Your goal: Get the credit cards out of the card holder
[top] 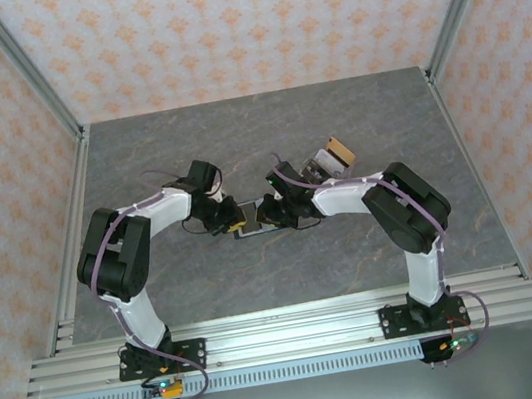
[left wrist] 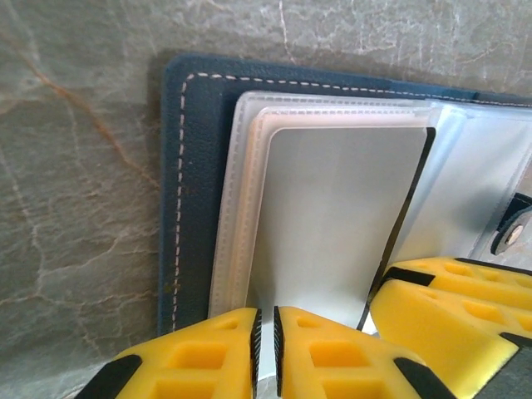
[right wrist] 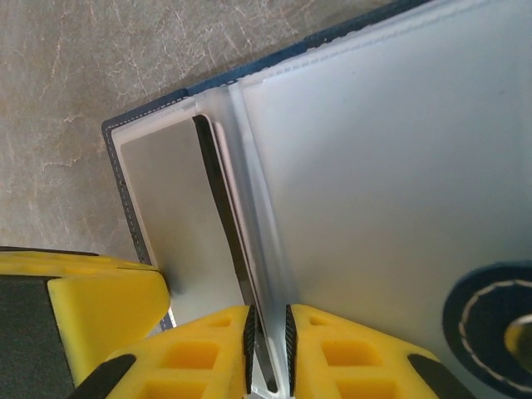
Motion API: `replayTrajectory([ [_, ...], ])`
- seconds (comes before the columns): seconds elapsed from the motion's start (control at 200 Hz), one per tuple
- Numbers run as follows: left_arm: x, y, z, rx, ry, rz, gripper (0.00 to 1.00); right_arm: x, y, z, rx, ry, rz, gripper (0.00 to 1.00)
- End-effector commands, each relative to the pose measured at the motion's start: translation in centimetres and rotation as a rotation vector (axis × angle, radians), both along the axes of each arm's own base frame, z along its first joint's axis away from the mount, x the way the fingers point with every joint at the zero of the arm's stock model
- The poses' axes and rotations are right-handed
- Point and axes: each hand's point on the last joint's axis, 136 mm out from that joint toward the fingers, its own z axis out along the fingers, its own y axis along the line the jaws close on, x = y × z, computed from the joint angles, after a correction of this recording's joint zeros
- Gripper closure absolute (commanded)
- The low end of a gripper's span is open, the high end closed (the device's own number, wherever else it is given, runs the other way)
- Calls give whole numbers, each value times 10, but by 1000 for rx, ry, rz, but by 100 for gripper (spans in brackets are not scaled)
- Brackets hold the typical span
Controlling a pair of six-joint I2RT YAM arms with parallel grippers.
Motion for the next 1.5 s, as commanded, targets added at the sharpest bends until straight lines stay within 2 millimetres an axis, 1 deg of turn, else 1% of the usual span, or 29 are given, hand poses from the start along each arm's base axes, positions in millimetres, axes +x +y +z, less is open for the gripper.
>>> replayTrajectory([
  [0.0, -2, -2, -1, 4, 3, -19, 84, 4, 0, 8, 7, -29, -12, 80],
  [0.115, 7, 12, 14, 84, -53, -24, 81, 4, 3, 15, 30, -40, -4, 80],
  [0.17, 9, 13, 20, 87, -70, -24, 81, 4, 3, 18, 38, -45, -2, 80],
  [0.23, 10, 15, 21, 86, -74, -21, 79, 4, 4, 20, 41, -50, 0, 80],
  [0.395, 5, 15, 7, 88, -34, -15, 79, 4, 6, 14, 45, -35, 3, 80],
  [0.561, 6, 8, 1, 44, -20, -7, 81, 3, 6, 8, 37, -22, 4, 80],
  [0.801, 4, 13, -13, 83, 17, 4, 81, 3, 7, -1, 29, -4, 8, 80],
  [0.966, 2, 6, -18, 40, 32, 8, 82, 3, 10, -1, 43, -6, 13, 81],
  [1.121, 1, 4, -19, 24, 32, 9, 84, 4, 12, 0, 59, -7, 14, 85],
  [1.496, -5, -4, -22, -20, 46, -10, 87, 8, 23, 9, 122, -29, 20, 85],
])
